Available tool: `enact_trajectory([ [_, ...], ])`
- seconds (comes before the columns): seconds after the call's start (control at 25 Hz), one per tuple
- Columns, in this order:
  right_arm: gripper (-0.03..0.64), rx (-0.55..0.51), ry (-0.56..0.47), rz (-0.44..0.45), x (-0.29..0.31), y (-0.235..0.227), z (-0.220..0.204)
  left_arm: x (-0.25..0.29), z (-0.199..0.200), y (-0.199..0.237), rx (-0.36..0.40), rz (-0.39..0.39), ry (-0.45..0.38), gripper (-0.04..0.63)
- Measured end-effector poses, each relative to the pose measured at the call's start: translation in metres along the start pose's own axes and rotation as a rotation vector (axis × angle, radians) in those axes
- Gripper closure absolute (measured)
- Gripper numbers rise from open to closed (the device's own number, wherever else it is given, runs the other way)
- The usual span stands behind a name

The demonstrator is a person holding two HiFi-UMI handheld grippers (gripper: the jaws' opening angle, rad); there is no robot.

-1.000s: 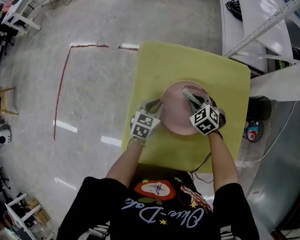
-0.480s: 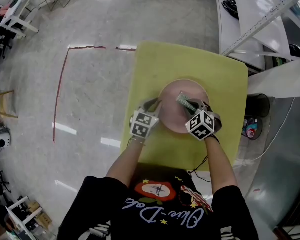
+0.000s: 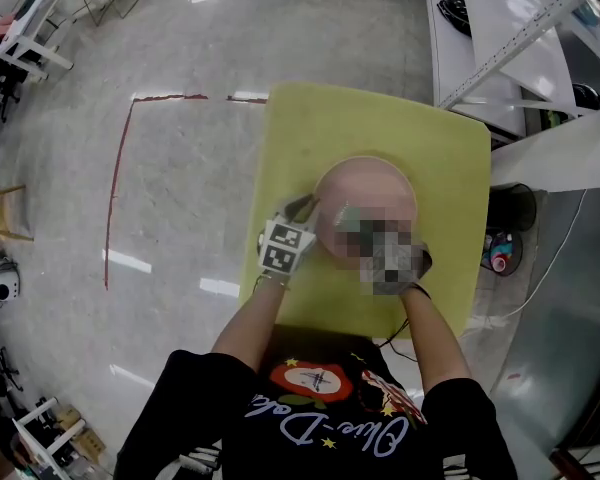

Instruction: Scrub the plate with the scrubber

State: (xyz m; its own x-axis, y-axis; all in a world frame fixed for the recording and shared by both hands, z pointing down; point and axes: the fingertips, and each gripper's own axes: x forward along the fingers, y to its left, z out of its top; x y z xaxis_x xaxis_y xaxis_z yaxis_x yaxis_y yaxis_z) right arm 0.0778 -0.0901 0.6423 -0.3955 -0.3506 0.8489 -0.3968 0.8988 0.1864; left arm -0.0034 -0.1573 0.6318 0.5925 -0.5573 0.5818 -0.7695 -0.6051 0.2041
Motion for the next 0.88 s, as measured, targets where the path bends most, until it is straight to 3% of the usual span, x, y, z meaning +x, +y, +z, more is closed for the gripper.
enact_trajectory([
  [0.52, 0.558, -0.059, -0.058, 0.140, -0.005, 0.046, 0.016, 0.000, 0.000, -0.001, 0.011, 0.015, 0.005, 0.543],
  [0.88, 0.557, -0.073, -0.093, 0.189, -0.011, 0.051, 0.022, 0.000, 0.001, -0.001, 0.013, 0.019, 0.009, 0.545],
])
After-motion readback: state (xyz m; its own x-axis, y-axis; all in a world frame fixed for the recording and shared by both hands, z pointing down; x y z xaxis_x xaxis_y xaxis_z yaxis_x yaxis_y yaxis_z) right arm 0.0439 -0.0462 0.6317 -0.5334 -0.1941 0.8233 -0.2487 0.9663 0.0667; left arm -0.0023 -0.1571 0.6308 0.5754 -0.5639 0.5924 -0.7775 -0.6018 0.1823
